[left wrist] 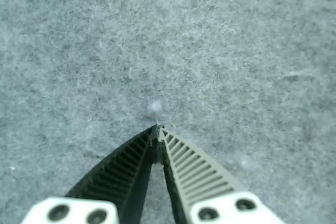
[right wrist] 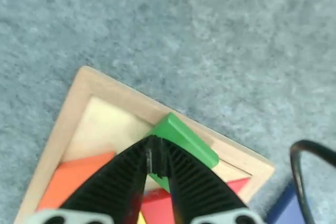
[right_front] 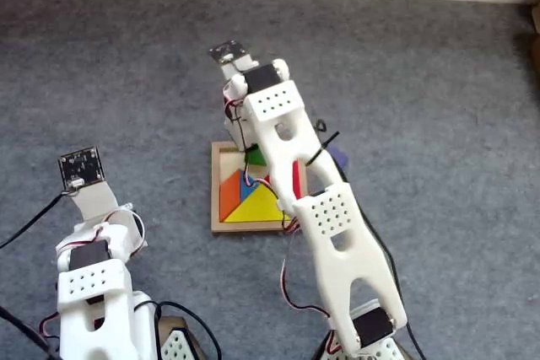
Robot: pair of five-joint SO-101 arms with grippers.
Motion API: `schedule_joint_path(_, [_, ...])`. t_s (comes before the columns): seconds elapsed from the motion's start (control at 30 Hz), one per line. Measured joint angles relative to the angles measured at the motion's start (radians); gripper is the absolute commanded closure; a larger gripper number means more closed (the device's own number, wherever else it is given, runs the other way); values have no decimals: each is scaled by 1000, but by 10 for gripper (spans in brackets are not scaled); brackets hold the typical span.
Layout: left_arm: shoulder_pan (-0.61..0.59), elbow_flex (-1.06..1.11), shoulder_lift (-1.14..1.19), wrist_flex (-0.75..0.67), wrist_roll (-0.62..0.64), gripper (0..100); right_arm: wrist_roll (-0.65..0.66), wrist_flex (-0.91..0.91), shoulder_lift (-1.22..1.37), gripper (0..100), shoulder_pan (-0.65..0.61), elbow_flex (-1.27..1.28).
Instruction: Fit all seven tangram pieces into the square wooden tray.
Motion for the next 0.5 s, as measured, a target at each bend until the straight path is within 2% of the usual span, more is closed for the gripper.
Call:
schedule_joint_path(0.13, [0, 0, 0, 0, 0, 993, 21, 0, -44, 995, 18, 98])
schedule_joint_path(0.3, [0, 0, 0, 0, 0, 993, 132, 0, -87, 995, 12, 218])
schedule_joint_path(0.5, [0, 0, 0, 0, 0, 993, 149, 0, -161, 995, -3, 292])
